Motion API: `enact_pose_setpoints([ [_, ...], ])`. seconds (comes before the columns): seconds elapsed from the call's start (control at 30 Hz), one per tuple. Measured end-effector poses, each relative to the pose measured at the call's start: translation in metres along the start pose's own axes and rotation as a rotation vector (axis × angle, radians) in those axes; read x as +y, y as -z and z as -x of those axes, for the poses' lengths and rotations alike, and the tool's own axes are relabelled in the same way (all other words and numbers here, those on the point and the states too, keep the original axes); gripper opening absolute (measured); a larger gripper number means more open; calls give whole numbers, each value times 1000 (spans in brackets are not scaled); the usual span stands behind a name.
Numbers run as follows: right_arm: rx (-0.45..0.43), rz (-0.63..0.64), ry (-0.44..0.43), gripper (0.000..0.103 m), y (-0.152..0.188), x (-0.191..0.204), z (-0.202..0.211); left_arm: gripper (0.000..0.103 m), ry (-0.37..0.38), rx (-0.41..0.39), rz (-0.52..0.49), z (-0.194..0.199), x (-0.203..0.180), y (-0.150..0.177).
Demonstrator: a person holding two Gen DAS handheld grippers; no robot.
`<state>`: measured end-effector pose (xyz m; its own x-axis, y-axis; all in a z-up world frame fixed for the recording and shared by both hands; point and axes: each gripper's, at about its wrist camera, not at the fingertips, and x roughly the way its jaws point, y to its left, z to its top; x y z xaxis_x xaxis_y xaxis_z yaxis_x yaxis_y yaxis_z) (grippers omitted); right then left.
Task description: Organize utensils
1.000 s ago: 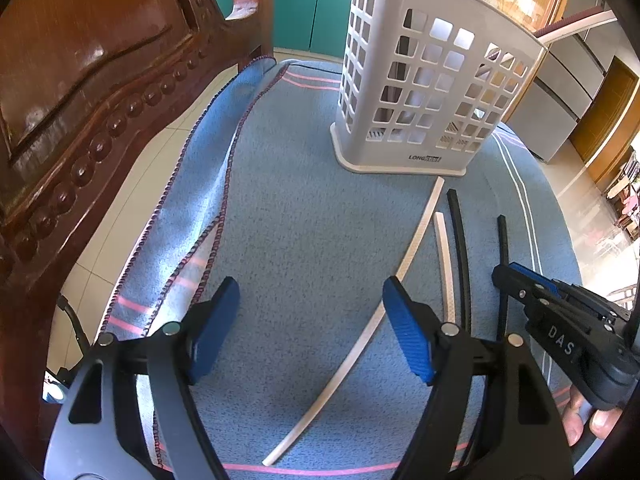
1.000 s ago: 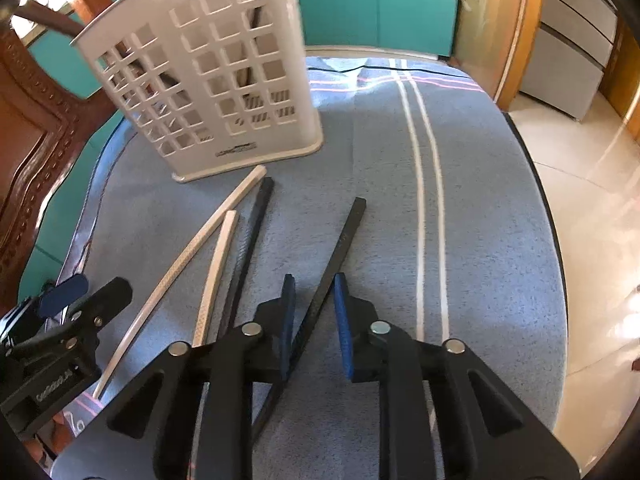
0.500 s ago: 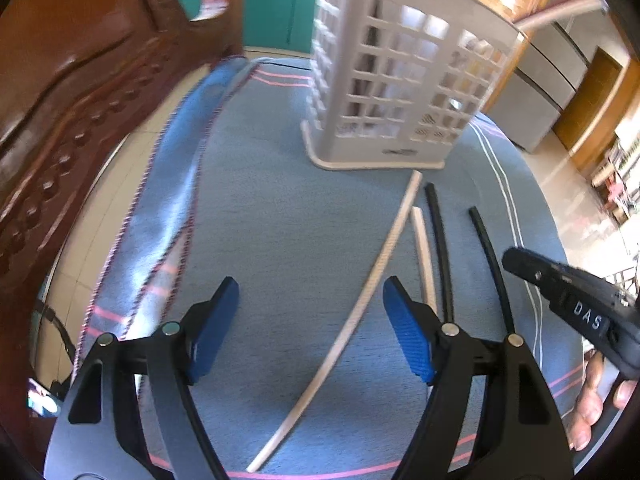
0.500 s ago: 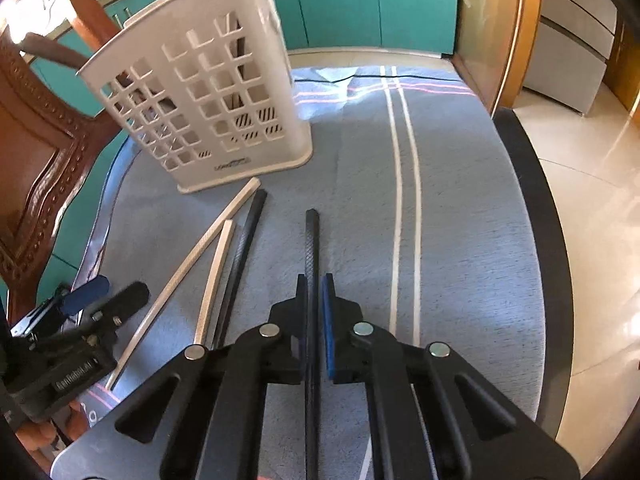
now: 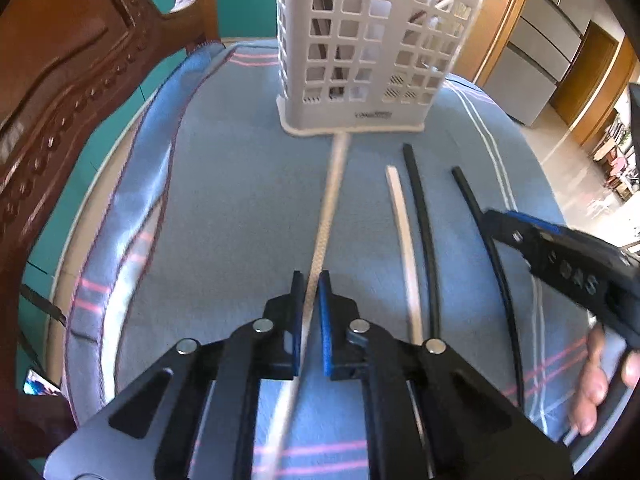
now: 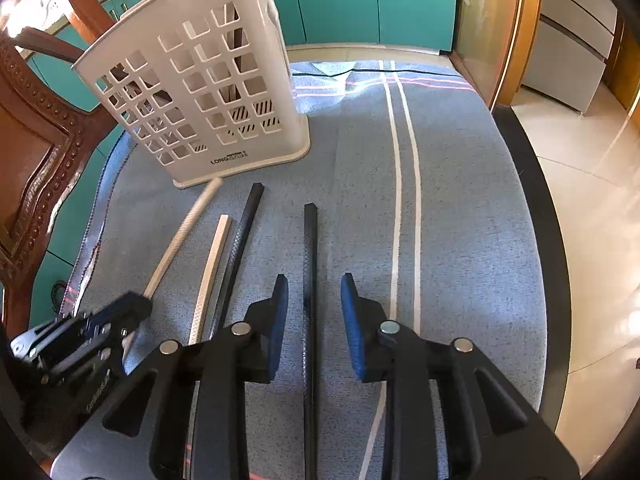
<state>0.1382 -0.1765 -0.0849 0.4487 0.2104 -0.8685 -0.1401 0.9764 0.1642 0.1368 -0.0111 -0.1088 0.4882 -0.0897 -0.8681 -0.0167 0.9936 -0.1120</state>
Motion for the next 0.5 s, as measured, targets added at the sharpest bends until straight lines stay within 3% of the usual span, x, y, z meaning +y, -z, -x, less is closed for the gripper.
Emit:
enact_pose_setpoints([
  [0.13,-1,-3,-1,27,-1,0,1,9,5,-14,-14,6,-4,6],
  [0.23,7,-3,8,30,-1,1,-4,23,-15,-18,-19,0,-6,0],
  [0.3,16,1,18,31,-2,1,-8,25,-27,-14,-21,-7,-5,-9],
  [0.5,28,31,41,34,-2,8,-14,43,-68,20,-118,-28,-19,-42],
])
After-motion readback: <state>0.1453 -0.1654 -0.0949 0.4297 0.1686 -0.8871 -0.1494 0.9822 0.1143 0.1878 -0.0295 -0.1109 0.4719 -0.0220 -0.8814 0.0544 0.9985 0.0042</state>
